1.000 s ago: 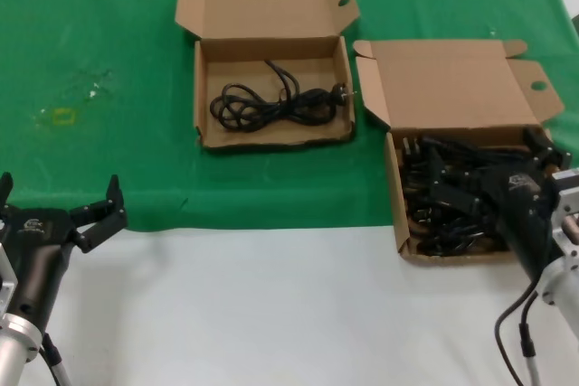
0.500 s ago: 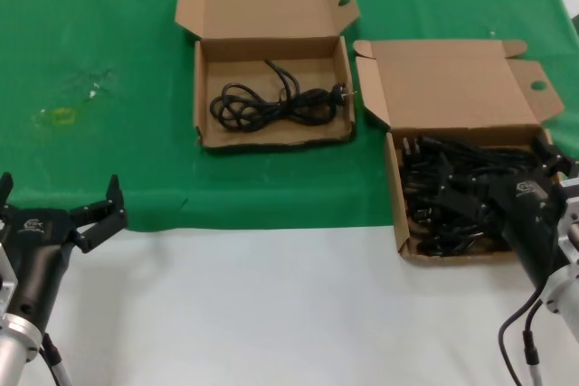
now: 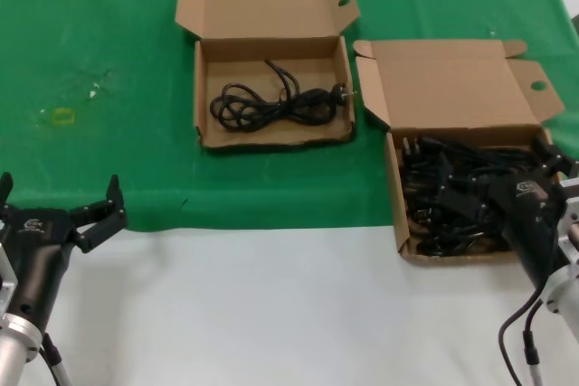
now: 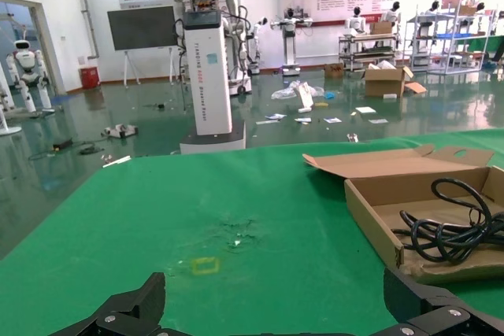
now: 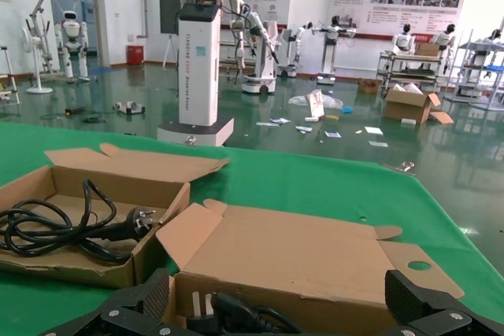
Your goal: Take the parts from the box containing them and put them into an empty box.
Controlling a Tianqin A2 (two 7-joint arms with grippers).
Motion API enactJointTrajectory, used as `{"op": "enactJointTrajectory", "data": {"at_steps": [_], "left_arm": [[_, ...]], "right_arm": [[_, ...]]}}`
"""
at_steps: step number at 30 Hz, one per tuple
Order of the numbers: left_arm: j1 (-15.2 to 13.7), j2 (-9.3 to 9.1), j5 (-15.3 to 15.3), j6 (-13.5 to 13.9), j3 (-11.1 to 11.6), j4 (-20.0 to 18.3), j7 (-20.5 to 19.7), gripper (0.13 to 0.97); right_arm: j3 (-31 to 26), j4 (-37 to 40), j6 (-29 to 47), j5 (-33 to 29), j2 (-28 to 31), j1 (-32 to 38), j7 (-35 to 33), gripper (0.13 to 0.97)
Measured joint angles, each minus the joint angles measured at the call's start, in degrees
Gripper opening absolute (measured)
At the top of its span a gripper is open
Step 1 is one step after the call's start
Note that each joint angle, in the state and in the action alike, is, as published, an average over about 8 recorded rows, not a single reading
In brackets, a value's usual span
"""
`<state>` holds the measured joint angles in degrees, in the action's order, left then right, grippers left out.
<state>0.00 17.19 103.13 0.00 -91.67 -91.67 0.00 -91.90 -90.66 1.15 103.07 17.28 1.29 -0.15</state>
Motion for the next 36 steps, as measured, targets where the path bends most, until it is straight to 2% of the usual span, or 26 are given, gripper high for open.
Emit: {"op": "enactJointTrajectory", "data": {"at_steps": [36], "left_arm": [[0.00,0.00,0.00,0.00,0.00,0.00,0.00,0.966]], "right_arm": [[0.00,0.00,0.00,0.00,0.00,0.00,0.00,0.966]]}}
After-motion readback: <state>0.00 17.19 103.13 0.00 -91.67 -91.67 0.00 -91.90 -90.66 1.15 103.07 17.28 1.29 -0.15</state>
